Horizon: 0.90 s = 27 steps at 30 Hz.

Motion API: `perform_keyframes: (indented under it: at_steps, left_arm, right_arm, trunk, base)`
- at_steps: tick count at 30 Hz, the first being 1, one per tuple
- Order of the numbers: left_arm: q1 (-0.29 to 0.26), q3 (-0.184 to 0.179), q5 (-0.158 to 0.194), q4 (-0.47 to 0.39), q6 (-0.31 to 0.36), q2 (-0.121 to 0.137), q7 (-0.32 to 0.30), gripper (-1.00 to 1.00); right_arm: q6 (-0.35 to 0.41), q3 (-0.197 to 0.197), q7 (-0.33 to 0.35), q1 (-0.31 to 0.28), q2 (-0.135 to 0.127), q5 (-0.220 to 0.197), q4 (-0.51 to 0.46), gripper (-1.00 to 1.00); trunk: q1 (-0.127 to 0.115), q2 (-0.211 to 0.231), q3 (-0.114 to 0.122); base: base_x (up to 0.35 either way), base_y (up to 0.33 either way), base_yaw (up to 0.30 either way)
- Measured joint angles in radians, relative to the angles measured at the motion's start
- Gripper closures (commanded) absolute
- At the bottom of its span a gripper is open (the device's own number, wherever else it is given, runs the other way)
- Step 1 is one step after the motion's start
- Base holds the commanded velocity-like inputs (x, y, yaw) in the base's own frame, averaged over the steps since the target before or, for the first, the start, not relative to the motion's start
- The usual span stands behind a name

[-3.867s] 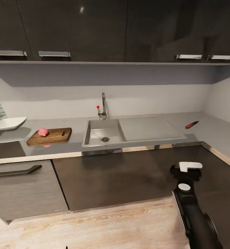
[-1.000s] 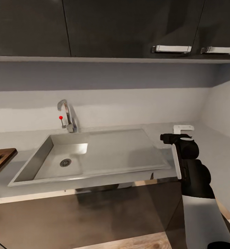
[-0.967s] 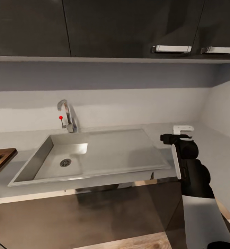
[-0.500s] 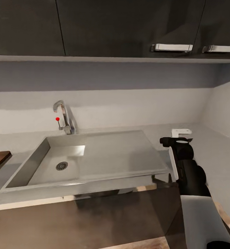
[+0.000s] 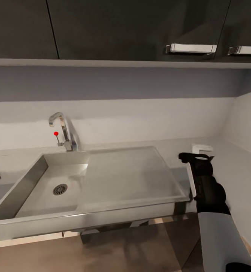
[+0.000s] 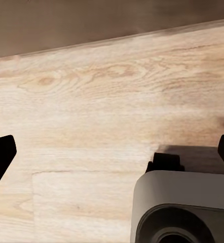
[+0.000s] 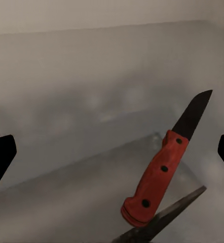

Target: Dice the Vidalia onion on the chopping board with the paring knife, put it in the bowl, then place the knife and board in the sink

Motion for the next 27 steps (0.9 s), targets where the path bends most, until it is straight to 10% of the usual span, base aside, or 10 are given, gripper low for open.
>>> perform_keyframes:
  at_steps: [27]
  left_arm:
    - [0.0,0.0,0.0,0.0,0.0,0.0,0.0,-1.0]
  right_arm:
    - [-0.083,-0.1,-0.044,0.0,0.002,-0.008,0.08,-1.0]
  trunk:
    - [0.0,0.0,0.0]
  base:
    - [0.001,0.0,0.0]
